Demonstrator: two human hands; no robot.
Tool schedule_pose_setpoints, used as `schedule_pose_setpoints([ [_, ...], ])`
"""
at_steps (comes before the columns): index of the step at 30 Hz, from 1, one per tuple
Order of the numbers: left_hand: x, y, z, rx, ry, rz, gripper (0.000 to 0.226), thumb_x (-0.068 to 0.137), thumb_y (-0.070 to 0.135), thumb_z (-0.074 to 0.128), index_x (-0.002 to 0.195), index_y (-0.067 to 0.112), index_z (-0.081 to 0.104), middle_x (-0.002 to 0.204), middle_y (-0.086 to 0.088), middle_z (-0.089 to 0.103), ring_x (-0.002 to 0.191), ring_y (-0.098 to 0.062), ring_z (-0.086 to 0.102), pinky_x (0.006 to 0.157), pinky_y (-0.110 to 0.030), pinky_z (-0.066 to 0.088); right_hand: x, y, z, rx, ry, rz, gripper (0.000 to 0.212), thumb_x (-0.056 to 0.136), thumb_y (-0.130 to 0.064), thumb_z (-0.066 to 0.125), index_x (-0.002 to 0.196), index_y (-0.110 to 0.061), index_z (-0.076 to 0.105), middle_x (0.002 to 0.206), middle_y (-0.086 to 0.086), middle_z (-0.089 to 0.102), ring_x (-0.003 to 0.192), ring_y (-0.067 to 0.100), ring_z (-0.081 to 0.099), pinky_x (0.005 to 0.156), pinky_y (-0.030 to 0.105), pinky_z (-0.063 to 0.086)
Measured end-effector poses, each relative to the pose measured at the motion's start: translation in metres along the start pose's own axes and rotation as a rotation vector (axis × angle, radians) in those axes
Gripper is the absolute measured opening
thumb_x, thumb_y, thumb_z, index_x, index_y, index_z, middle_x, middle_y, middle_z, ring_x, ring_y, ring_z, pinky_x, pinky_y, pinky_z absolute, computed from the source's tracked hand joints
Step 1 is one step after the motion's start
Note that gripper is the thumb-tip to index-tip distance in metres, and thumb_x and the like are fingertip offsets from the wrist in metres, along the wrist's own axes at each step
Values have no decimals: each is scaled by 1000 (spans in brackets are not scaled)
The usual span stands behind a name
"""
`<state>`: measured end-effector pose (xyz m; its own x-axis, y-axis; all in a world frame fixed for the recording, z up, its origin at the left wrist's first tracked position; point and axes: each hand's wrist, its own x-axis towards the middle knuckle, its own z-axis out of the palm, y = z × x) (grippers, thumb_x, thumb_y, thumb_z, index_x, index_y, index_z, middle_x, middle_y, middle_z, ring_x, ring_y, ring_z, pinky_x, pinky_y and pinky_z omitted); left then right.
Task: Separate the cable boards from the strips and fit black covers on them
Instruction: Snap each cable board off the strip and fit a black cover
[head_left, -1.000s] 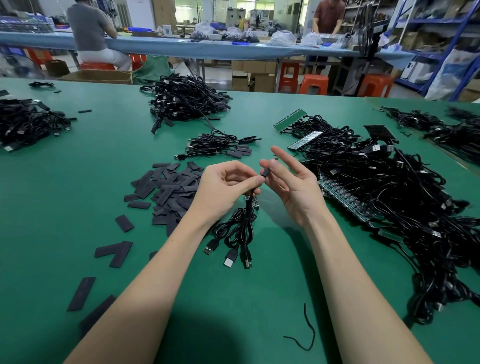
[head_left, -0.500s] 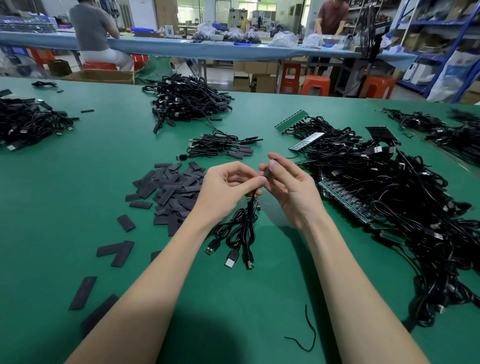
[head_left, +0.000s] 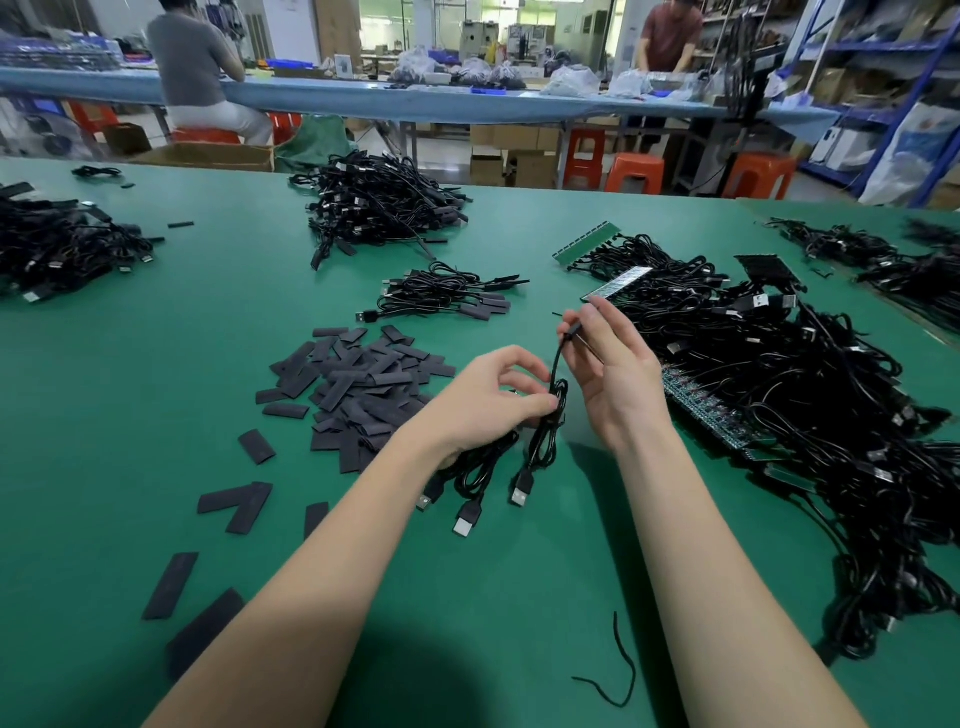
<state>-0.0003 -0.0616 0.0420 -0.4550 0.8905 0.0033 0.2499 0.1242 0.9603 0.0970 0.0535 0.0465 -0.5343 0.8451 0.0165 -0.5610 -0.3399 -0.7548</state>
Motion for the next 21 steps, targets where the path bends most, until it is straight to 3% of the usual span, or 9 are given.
schedule_pose_setpoints([
  [3, 3, 1, 1, -90, 35, -29, 14, 89, 7, 72, 98, 15, 66, 82, 5, 71, 68, -11, 64, 77, -26, 56, 2, 0, 0, -26, 51, 17, 30, 97, -16, 66, 126, -10, 60, 89, 4, 76, 77, 18, 73, 75, 23, 61],
  [6, 11, 3, -3, -233, 85, -64, 14, 91, 1, 67, 93, 15, 66, 81, 1, 72, 71, -11, 64, 72, -23, 55, 3, 1, -2, -163, 90, 68, 28, 101, -40, 57, 120, -19, 62, 100, 0, 77, 83, 18, 76, 67, 25, 60],
  [9, 28, 9, -16, -204, 145, -37, 15, 91, 4, 67, 93, 19, 69, 90, 0, 74, 77, -8, 69, 79, -24, 55, 3, 6, -4, -296, 95, 103, 30, 105, -46, 46, 113, -21, 62, 102, 2, 78, 84, 19, 76, 72, 30, 62],
  [12, 50, 15, -37, 11, 234, 26, 18, 89, 9, 69, 91, 26, 71, 88, 7, 72, 80, 0, 67, 73, -14, 49, 2, 14, -4, -423, 96, 122, 31, 107, -40, 43, 110, -15, 62, 103, 11, 75, 84, 25, 71, 71, 30, 60],
  [15, 76, 22, -58, 375, 336, 90, 21, 88, 7, 61, 93, 23, 74, 86, 2, 72, 77, -9, 64, 62, -11, 47, 2, 19, -1, -484, 82, 116, 31, 108, -36, 44, 105, -14, 64, 100, 13, 75, 80, 24, 67, 63, 25, 57],
  [18, 101, 24, -79, 688, 387, 121, 29, 87, 0, 52, 96, 18, 73, 98, -8, 72, 89, -24, 65, 77, -26, 52, 3, 21, 0, -516, 73, 112, 31, 107, -35, 45, 102, -13, 66, 99, 12, 76, 80, 23, 67, 64, 25, 56],
  [21, 118, 15, -94, 1020, 366, 168, 29, 91, 0, 52, 106, 16, 70, 112, -10, 65, 108, -31, 57, 89, -36, 44, 5, 23, -1, -538, 73, 107, 32, 107, -35, 46, 101, -13, 68, 95, 8, 78, 79, 22, 68, 65, 25, 57],
])
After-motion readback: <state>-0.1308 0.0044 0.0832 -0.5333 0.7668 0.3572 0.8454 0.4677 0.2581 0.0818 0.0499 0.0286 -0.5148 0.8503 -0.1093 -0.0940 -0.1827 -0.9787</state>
